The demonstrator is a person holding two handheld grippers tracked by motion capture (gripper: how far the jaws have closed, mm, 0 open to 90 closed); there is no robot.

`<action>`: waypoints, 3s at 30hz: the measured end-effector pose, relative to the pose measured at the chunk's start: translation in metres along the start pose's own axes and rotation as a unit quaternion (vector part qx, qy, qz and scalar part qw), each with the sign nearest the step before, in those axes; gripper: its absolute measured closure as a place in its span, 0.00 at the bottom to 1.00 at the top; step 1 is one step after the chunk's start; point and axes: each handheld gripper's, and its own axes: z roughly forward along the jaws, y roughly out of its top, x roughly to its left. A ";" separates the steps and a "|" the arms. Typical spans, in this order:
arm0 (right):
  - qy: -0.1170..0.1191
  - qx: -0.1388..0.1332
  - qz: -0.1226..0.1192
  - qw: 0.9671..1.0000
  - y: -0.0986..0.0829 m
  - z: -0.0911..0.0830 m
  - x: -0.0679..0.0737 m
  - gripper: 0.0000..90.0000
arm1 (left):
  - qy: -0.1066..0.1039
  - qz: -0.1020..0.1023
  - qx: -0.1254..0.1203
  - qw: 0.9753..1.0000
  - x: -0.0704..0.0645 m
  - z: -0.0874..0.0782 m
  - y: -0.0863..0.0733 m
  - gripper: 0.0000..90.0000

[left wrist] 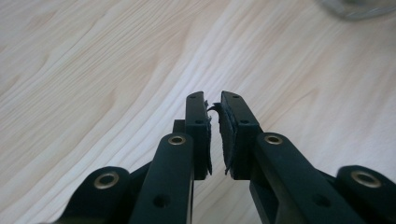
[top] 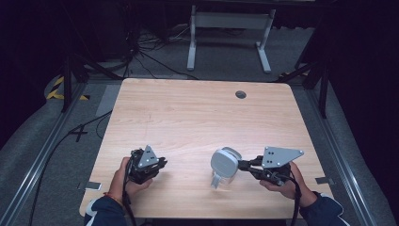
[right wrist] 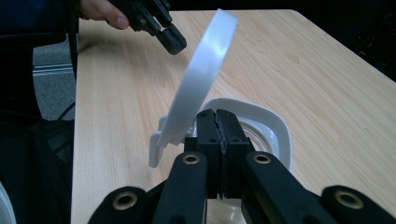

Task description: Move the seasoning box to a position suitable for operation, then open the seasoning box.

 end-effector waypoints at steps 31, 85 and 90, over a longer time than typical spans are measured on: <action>0.003 0.011 -0.028 1.000 0.003 0.006 -0.003 0.99 | -0.008 -0.071 0.003 0.997 0.023 0.006 -0.041 0.69; -0.128 0.084 0.061 0.986 -0.081 -0.045 -0.049 0.83 | -0.007 -0.070 0.023 0.997 0.025 0.018 -0.031 0.23; -0.131 0.105 0.078 0.983 -0.100 -0.048 -0.049 0.81 | -0.016 -0.056 0.029 0.998 0.028 0.022 -0.027 0.21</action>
